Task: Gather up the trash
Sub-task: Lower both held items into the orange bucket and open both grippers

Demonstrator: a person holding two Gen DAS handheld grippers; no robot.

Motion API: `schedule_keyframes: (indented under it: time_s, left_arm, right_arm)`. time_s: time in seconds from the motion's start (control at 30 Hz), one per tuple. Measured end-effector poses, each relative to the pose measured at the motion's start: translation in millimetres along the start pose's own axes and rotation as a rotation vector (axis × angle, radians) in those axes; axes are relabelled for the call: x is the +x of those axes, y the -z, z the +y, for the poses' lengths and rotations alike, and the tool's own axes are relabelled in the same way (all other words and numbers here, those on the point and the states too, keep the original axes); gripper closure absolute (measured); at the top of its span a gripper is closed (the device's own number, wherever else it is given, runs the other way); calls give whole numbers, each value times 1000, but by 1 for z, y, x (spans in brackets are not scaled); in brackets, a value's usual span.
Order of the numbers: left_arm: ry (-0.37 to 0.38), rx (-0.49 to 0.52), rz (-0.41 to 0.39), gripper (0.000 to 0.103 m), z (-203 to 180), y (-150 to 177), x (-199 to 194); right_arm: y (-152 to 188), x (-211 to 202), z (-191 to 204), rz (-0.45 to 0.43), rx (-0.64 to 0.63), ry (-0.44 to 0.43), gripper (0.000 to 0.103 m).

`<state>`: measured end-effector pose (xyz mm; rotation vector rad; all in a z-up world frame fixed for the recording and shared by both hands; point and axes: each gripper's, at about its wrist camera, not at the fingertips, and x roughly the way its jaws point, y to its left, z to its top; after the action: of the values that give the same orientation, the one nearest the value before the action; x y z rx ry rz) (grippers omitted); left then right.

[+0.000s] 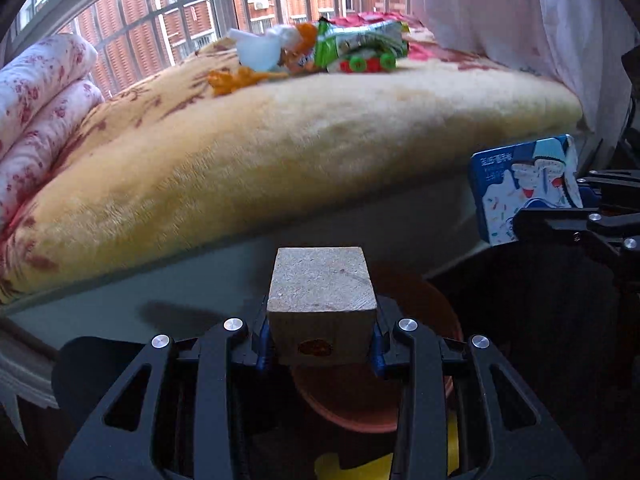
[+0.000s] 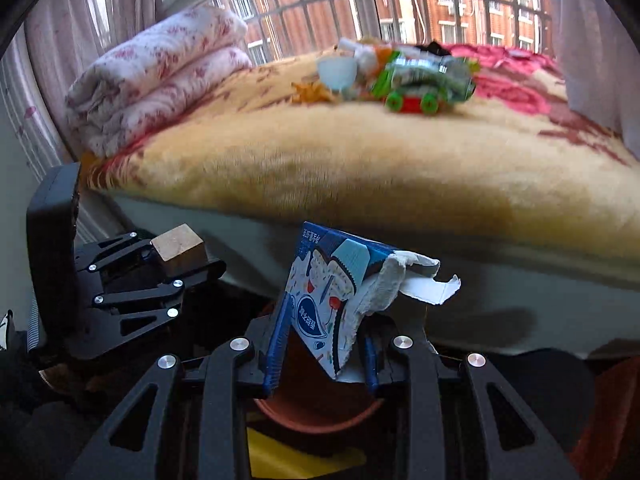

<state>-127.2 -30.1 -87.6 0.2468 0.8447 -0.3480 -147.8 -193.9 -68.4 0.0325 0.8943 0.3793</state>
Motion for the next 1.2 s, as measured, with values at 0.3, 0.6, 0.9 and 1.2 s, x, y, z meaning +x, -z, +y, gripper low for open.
schedule_keyframes:
  time_s: [0.3, 0.6, 0.9, 1.2]
  left_arm:
    - [-3, 3, 38, 68, 2, 7, 11]
    - [-6, 10, 66, 15, 7, 13, 29]
    - [-6, -46, 54, 15, 27, 10, 23]
    - [-59, -40, -103, 15, 32, -36, -15]
  right_arm:
    - [14, 29, -1, 104, -13, -12, 70]
    - [17, 82, -10, 214, -39, -9, 24]
    - [11, 47, -36, 157, 11, 32, 30]
    - [-70, -28, -66, -114, 4, 114, 30]
